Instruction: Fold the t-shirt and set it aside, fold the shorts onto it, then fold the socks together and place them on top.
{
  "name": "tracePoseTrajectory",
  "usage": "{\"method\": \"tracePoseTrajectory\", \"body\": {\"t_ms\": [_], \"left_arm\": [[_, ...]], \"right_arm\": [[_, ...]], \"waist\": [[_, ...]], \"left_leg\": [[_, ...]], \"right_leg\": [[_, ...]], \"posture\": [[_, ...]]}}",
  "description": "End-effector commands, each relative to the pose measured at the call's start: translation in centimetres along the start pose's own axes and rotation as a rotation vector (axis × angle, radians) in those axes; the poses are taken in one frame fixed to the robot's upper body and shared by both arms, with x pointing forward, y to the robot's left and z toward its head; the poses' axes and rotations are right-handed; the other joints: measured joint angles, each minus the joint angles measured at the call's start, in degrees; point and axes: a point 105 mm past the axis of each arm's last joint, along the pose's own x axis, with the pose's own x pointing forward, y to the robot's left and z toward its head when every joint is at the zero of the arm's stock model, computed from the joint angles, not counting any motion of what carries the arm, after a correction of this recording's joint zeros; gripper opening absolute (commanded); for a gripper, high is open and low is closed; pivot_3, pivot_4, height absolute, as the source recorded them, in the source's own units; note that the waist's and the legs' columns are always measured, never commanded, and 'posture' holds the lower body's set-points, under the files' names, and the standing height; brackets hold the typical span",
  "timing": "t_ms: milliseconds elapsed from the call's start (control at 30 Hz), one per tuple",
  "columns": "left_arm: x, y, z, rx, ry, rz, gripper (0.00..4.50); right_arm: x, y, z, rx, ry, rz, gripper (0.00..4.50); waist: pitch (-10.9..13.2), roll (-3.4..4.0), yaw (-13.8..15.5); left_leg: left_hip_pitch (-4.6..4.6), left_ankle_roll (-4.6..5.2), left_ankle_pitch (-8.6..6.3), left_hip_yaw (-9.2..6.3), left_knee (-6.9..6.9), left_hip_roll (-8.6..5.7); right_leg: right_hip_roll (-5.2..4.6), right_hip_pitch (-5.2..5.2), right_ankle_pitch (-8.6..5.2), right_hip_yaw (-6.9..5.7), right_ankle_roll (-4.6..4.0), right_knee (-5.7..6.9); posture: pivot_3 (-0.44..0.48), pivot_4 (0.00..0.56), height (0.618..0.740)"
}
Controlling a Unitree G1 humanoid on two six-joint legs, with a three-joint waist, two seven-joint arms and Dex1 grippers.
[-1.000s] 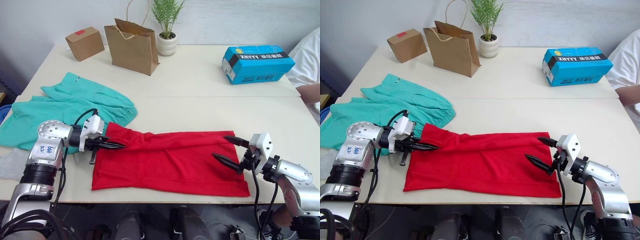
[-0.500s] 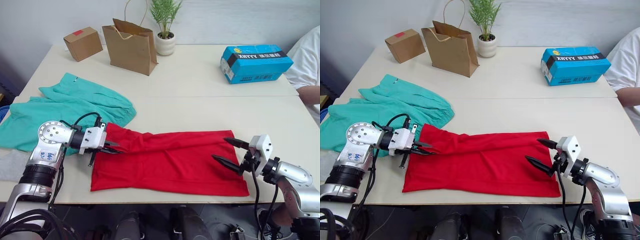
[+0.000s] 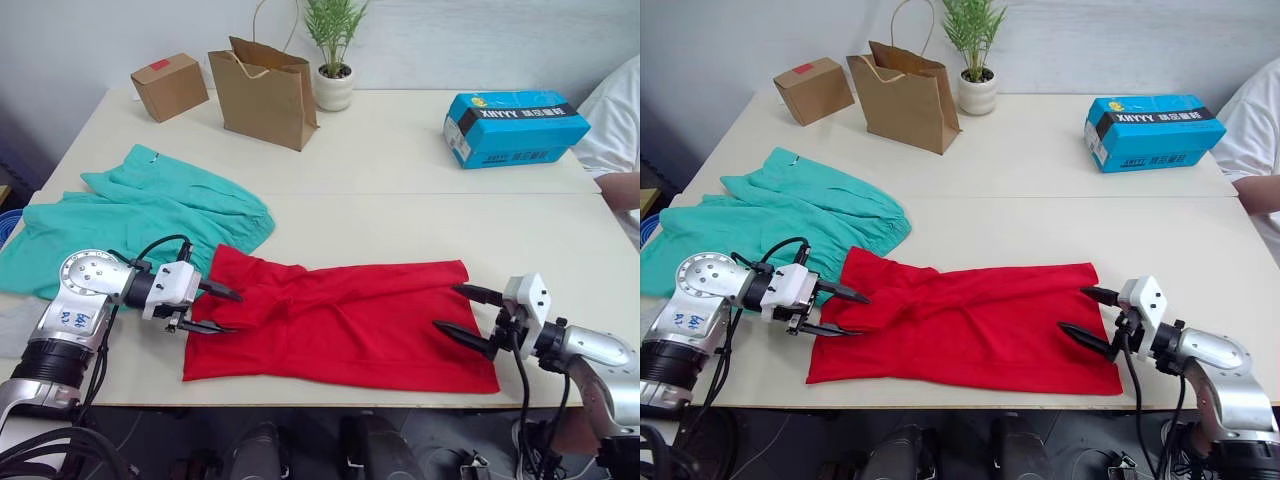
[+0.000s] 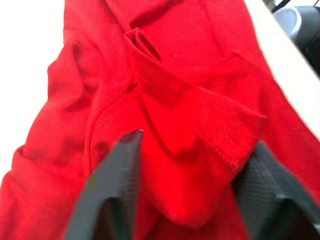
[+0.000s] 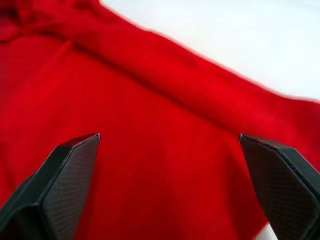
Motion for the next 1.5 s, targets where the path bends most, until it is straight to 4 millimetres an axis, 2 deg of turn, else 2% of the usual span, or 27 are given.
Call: {"method": "tracePoseTrajectory", "body": {"t_ms": [33, 100, 233, 300, 400, 467, 567, 667, 800, 867, 900, 933, 1133, 1267, 1500], "left_arm": [[-1.9, 0.1, 2.2, -0.074, -0.06, 0.001, 3.82], [-2.9, 0.0, 2.8, -0.192, -0.082, 0.017, 4.44], [-4.3, 0.0, 5.0, -0.391, -0.19, 0.077, 4.47], [-4.4, 1.1, 6.2, -0.428, -0.277, 0.15, 4.47], [-3.4, 2.9, 6.8, -0.444, -0.373, 0.272, 4.47], [-2.2, 3.3, 6.6, -0.415, -0.376, 0.312, 4.08], [-0.2, 3.9, 5.8, -0.382, -0.343, 0.382, 3.25], [1.7, 4.4, 4.8, -0.368, -0.297, 0.441, 2.25], [4.4, 4.8, 4.5, -0.38, -0.272, 0.481, 1.0], [5.5, 4.9, 4.1, -0.396, -0.23, 0.506, 0.29], [5.6, 5.2, 3.9, -0.392, -0.21, 0.545, 0.01], [5.6, 5.5, 3.9, -0.396, -0.215, 0.577, 0.0], [6.8, 3.6, 3.4, -0.46, -0.17, 0.507, 0.0], [6.5, 2.9, 1.7, -0.482, -0.099, 0.527, 0.0], [7.0, 3.0, 0.4, -0.557, -0.092, 0.556, 0.0]], "right_arm": [[-1.0, 0.0, 2.6, 0.035, -0.047, 0.041, 4.5], [-0.8, 0.3, 4.0, 0.078, -0.08, 0.073, 4.5], [0.2, 0.4, 6.4, 0.103, -0.131, 0.107, 4.5], [0.9, -0.6, 7.4, 0.094, -0.15, 0.072, 4.5], [2.5, -2.3, 8.1, 0.037, -0.113, 0.017, 4.5], [3.8, -2.3, 8.6, 0.016, -0.09, 0.05, 4.5], [6.2, -1.3, 9.0, -0.053, -0.034, 0.14, 3.87], [8.5, -1.3, 9.3, -0.107, 0.006, 0.148, 2.82], [11.1, -1.2, 9.1, -0.199, 0.094, 0.157, 1.45], [11.9, -1.1, 8.9, -0.233, 0.137, 0.171, 0.68], [12.1, -1.1, 8.8, -0.249, 0.156, 0.176, 0.31], [12.1, -1.1, 8.5, -0.268, 0.181, 0.19, 0.05], [12.1, -0.7, 7.6, -0.32, 0.223, 0.251, 0.05], [11.7, -0.7, 7.0, -0.307, 0.227, 0.245, 0.05], [10.5, -1.2, 3.9, -0.246, 0.322, 0.231, 0.05]], "waist": [[0.0, 0.0, -0.01], [0.0, 0.0, -0.13], [0.0, 0.0, -0.67], [0.0, 0.0, -0.5], [0.0, 0.0, -0.03], [0.0, -0.01, 0.15], [0.0, -0.01, 0.01], [-0.01, -0.01, -0.27], [-0.01, -0.01, -0.14], [0.0, -0.01, -0.13], [0.0, -0.01, -0.12], [0.0, -0.01, -0.1], [0.0, -0.01, -0.05], [-0.01, 0.0, -0.17], [-0.01, -0.01, 0.0]], "left_leg": [[0.0, 0.0, 0.0, -0.02, 0.0, 0.02], [0.0, 0.0, 0.0, -0.04, 0.0, 0.02], [0.02, -0.01, 0.0, -0.03, -0.09, 0.06], [0.01, -0.02, 0.0, -0.05, -0.07, 0.06], [0.02, -0.01, 0.0, -0.05, -0.01, 0.01], [0.0, -0.01, 0.0, -0.08, 0.0, 0.0], [-0.07, -0.02, -0.01, -0.06, -0.02, 0.0], [-0.05, -0.02, -0.01, -0.02, -0.04, 0.01], [-0.05, -0.03, 0.0, 0.0, -0.03, 0.01], [-0.06, -0.03, -0.01, 0.0, -0.01, 0.01], [-0.07, -0.03, 0.0, 0.0, -0.02, 0.01], [-0.07, -0.03, -0.01, -0.01, -0.02, 0.01], [-0.07, -0.02, -0.01, -0.01, -0.03, 0.01], [-0.04, -0.03, -0.01, -0.01, -0.06, 0.04], [-0.04, -0.03, -0.01, -0.02, -0.03, 0.01]], "right_leg": [[0.01, 0.0, 0.0, 0.0, 0.0, 0.0], [0.03, 0.0, 0.0, -0.01, 0.0, 0.01], [0.04, -0.01, -0.01, 0.0, -0.02, -0.01], [0.03, -0.02, -0.02, 0.0, -0.03, 0.0], [0.0, 0.02, -0.01, 0.02, -0.02, 0.01], [0.0, 0.02, -0.01, 0.01, -0.01, -0.01], [0.01, -0.03, -0.01, 0.0, -0.01, -0.07], [0.03, -0.05, -0.01, 0.01, -0.01, -0.05], [0.02, -0.07, -0.01, 0.01, -0.01, -0.04], [0.01, -0.07, -0.01, 0.02, -0.01, -0.03], [0.0, -0.07, -0.01, 0.02, -0.01, -0.03], [0.0, -0.07, -0.01, 0.02, -0.01, -0.03], [-0.01, -0.07, 0.0, 0.01, -0.01, -0.05], [0.01, -0.07, -0.01, 0.0, -0.01, -0.03], [-0.03, -0.04, -0.01, 0.0, -0.01, -0.05]], "posture": [[0.0, 0.15, 0.74], [0.0, 0.15, 0.74], [0.0, 0.15, 0.74], [0.0, 0.15, 0.74], [0.0, 0.15, 0.74], [0.0, 0.15, 0.74], [0.0, 0.15, 0.74], [0.0, 0.15, 0.74], [0.0, 0.15, 0.74], [0.0, 0.15, 0.74], [0.0, 0.15, 0.74], [0.0, 0.15, 0.74], [0.0, 0.15, 0.74], [0.0, 0.15, 0.74], [0.0, 0.15, 0.74]]}}
